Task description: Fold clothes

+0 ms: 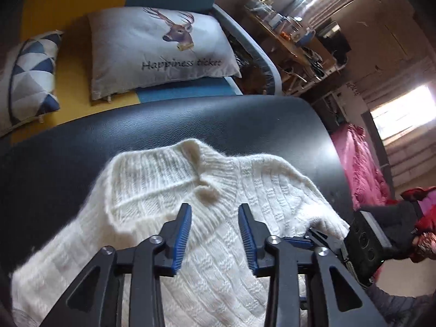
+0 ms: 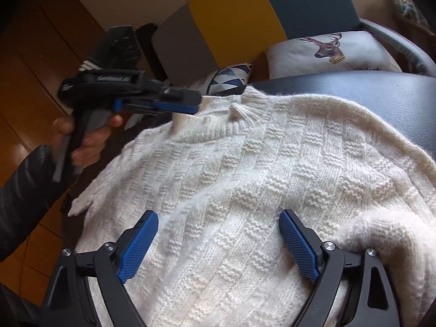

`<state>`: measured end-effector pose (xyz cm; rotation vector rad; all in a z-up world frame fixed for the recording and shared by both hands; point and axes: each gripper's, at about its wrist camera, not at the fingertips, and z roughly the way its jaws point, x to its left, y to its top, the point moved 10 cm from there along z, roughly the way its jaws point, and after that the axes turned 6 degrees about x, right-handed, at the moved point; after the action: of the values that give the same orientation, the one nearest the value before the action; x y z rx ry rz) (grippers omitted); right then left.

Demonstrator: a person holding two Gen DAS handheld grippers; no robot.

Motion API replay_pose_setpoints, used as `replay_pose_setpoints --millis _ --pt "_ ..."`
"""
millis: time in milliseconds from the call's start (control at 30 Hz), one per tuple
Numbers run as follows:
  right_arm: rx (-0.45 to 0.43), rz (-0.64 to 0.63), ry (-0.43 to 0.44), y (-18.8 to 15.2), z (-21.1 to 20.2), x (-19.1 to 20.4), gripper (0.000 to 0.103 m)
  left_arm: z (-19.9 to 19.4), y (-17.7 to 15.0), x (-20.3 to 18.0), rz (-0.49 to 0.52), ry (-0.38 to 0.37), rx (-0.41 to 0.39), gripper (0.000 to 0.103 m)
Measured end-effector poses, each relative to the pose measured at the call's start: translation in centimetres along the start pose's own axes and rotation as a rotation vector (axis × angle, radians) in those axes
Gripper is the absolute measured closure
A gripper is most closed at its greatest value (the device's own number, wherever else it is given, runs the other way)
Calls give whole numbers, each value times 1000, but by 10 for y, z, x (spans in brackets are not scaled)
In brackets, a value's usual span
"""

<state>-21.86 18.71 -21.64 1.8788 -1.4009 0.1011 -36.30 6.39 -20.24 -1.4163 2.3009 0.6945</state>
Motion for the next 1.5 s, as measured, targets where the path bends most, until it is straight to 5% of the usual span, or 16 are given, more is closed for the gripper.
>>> replay_pose_setpoints --millis 167,267,400,467,500,600,667,767,900,1000,1167,1367,1467,1500 --pt "-9 -7 26 0 0 2 5 24 19 17 -10 6 47 56" --pt "-13 -3 36 0 -2 2 5 31 20 10 13 -88 74 55" --pt "-15 -3 40 0 -2 3 4 46 21 -3 71 -124 112 57" --pt "-15 -5 37 0 -2 4 4 48 22 -18 78 -191 114 75" --pt "-16 -4 37 0 -3 4 4 46 22 -32 114 -220 100 95" --pt "-17 -4 33 0 -3 5 4 34 22 -55 206 -176 0 101" --pt "-17 -5 29 0 -2 5 4 33 35 -36 166 -64 -77 101" --pt "-13 -10 16 0 -1 6 4 55 48 8 85 147 -75 101" --pt "-1 -24 -9 -1 2 6 3 50 51 2 78 152 -102 100" --pt "3 -27 -18 -1 3 7 3 26 46 -7 22 68 -141 91" --pt "21 16 24 4 -5 10 4 -41 3 17 -109 83 -327 89" --pt "-25 57 256 94 -6 48 8 -72 -58 49 -184 166 -427 89" --pt "43 86 272 135 36 54 15 -60 -64 56 -179 184 -396 89" --pt "74 99 269 148 53 54 25 -57 -65 58 -178 190 -390 89"
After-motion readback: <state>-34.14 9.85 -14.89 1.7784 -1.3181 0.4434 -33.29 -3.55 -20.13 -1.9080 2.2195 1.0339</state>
